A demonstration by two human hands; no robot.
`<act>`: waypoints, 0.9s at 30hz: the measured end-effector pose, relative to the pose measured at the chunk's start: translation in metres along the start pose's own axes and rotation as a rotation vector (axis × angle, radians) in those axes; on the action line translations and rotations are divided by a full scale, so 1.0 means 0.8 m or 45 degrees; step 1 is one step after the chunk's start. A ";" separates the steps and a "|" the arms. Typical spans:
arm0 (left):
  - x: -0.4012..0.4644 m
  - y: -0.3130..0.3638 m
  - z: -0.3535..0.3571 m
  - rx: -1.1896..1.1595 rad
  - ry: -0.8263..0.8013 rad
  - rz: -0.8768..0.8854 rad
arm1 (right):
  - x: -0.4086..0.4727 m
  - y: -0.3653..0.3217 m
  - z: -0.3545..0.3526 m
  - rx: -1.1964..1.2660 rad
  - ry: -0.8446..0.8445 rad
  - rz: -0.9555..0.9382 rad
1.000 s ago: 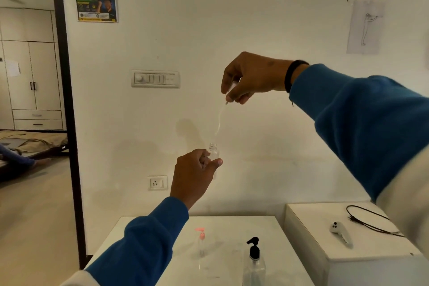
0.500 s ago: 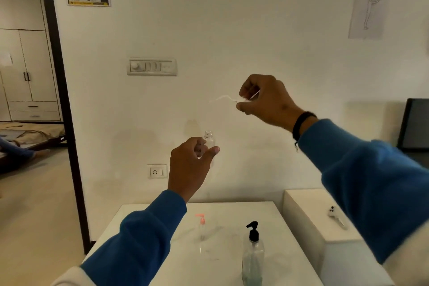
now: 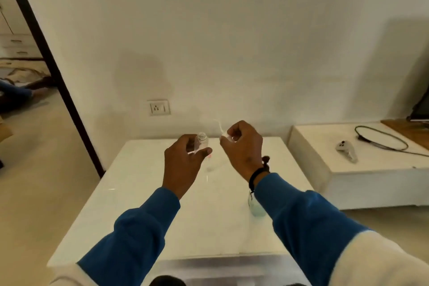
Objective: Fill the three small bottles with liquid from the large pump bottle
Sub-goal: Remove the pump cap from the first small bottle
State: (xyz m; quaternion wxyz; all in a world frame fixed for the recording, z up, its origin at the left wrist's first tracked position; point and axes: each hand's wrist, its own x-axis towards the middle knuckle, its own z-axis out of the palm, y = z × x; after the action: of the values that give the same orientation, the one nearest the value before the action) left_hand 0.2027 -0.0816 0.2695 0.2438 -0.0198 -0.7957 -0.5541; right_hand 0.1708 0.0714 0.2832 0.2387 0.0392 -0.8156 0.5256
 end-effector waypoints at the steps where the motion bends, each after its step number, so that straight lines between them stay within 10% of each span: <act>1: -0.004 -0.021 0.003 0.003 -0.008 -0.037 | -0.009 0.019 0.016 -0.007 -0.007 0.045; 13: -0.061 -0.245 0.042 0.198 -0.165 -0.451 | -0.102 0.214 0.148 -0.176 -0.257 0.517; 27: -0.072 -0.296 0.054 0.268 -0.219 -0.544 | -0.129 0.279 0.197 -0.348 -0.430 0.566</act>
State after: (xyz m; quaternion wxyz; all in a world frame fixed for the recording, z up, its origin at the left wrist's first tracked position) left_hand 0.1661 -0.1208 0.0276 0.0532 0.1270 -0.8529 -0.5035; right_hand 0.1367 0.0132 -0.0005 -0.0178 -0.0858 -0.8955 0.4363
